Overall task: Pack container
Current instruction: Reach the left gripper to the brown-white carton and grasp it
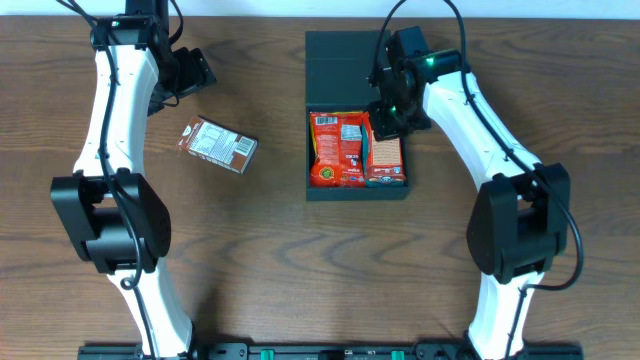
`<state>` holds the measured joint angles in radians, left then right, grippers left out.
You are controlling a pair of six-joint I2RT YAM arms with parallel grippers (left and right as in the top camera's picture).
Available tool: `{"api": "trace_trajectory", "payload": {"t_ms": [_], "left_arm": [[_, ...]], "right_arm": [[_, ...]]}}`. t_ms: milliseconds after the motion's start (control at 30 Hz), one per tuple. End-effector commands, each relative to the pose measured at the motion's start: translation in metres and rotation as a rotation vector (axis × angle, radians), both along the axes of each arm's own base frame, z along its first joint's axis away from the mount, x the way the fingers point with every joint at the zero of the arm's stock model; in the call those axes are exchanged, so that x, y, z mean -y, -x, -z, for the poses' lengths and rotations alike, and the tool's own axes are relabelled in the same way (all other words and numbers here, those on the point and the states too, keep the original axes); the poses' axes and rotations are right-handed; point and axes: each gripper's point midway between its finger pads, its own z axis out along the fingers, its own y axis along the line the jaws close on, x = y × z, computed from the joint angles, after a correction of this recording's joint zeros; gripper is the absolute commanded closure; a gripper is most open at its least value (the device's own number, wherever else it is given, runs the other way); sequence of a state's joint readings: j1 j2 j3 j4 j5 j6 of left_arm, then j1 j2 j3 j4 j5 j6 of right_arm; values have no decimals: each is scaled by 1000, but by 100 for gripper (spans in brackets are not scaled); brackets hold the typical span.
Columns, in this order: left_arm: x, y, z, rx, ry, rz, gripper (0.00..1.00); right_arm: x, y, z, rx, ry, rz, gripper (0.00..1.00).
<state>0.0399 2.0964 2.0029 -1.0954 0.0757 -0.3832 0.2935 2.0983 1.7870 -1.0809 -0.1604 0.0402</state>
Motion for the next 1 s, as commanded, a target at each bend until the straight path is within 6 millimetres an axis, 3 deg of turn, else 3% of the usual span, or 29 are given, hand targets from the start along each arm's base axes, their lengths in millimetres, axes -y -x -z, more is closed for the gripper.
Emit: {"api": "trace_trajectory", "payload": {"t_ms": [0, 100, 167, 200, 233, 300, 333, 367, 433, 467, 633, 833, 967], "left_arm": [[2, 2, -9, 16, -12, 50, 8], [1, 10, -6, -17, -32, 77, 10], [-2, 20, -1, -62, -38, 30, 13], [-1, 28, 3, -93, -13, -59, 15], [-1, 38, 12, -141, 21, -203, 15], [1, 47, 24, -181, 46, -328, 14], [4, 52, 31, -201, 58, -388, 14], [9, 57, 40, -226, 79, -451, 14], [24, 65, 56, -271, 141, -552, 15], [32, 69, 64, -292, 174, -604, 15], [52, 68, 94, -283, 236, -806, 13], [39, 45, 101, -146, 195, -863, 12], [37, 44, 101, -132, 185, -855, 10]], "right_arm": [[4, 8, 14, -40, 9, -15, 98], [-3, 1, -12, 1, -39, -17, 98], [-5, -11, -50, 82, -65, -8, 98], [-6, -17, -69, 126, -78, -4, 99], [-8, -26, -101, 209, -101, -4, 98], [-7, -32, -127, 278, -115, 3, 96], [-5, -34, -138, 306, -119, 12, 89], [-3, -35, -148, 329, -120, 28, 70], [2, -36, -162, 360, -128, 40, 15], [5, -36, -167, 372, -129, 46, 1], [22, -37, -172, 376, -123, 80, 1], [39, -32, -166, 334, -106, 112, 1], [45, -30, -164, 323, -99, 119, 1]]}}
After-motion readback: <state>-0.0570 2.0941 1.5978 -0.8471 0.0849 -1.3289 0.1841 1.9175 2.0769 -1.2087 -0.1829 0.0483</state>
